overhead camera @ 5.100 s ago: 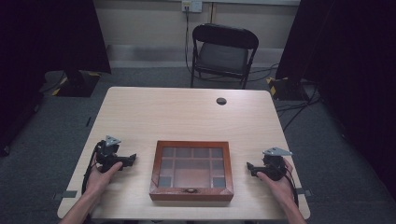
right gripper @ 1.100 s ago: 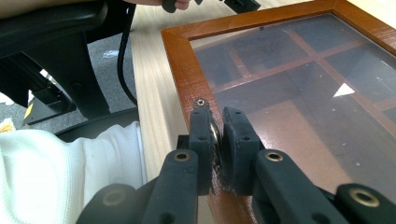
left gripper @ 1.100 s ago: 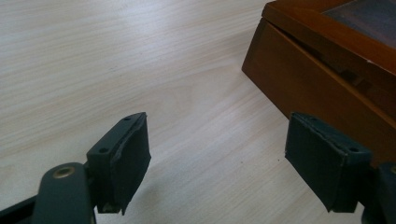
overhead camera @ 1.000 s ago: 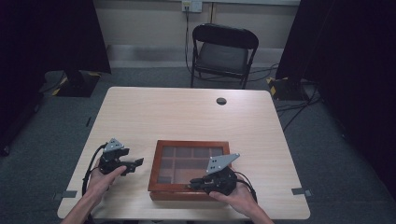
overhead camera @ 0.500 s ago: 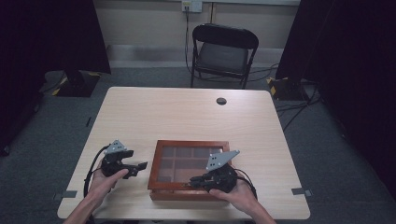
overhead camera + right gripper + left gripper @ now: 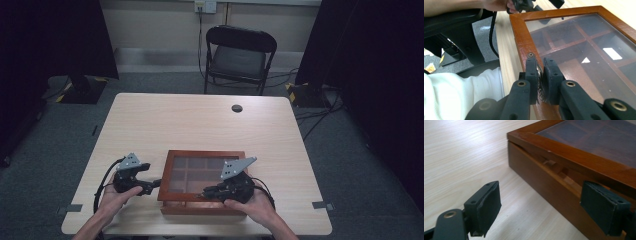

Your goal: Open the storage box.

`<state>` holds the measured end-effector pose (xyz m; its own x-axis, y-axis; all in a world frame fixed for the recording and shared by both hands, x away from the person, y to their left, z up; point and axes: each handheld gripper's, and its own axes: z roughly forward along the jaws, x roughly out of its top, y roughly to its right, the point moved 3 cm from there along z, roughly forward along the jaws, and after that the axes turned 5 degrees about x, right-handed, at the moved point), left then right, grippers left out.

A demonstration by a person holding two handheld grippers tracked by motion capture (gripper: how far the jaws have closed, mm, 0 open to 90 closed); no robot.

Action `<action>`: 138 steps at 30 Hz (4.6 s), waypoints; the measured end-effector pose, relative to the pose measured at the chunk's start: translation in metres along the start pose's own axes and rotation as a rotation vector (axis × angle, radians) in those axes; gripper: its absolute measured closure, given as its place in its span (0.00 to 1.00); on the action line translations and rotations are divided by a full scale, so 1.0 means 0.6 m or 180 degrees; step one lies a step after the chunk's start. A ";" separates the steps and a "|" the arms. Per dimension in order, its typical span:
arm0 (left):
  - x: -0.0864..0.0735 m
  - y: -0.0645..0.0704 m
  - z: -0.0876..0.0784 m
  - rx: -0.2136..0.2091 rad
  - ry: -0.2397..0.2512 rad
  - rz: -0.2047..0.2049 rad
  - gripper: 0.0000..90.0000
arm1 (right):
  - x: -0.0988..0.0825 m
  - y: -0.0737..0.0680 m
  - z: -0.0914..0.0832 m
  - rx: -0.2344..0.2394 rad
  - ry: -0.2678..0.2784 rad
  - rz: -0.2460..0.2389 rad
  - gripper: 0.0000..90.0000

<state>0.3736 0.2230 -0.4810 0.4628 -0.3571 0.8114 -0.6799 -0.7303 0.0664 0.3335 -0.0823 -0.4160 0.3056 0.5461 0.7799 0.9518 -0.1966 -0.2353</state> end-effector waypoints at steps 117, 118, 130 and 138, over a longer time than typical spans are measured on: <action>0.125 0.002 0.003 -0.0382 0.0625 -0.0250 0.35 | -0.003 0.108 -0.135 -0.0935 0.0881 0.0457 0.43; 0.125 0.002 0.003 -0.0382 0.0625 -0.0250 0.35 | -0.003 0.108 -0.135 -0.0935 0.0881 0.0457 0.43; 0.149 0.003 0.013 -0.0357 0.0597 -0.0056 0.42 | -0.002 0.128 -0.139 -0.1047 0.0965 0.0537 0.43; 0.157 0.000 0.023 -0.0391 0.0674 -0.0138 0.45 | -0.004 0.147 -0.145 -0.1075 0.1049 0.0582 0.44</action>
<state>0.4252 0.1815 -0.4124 0.3723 -0.1874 0.9090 -0.7320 -0.6614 0.1634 0.4147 -0.1717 -0.3881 0.3905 0.2028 0.8980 0.8056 -0.5473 -0.2268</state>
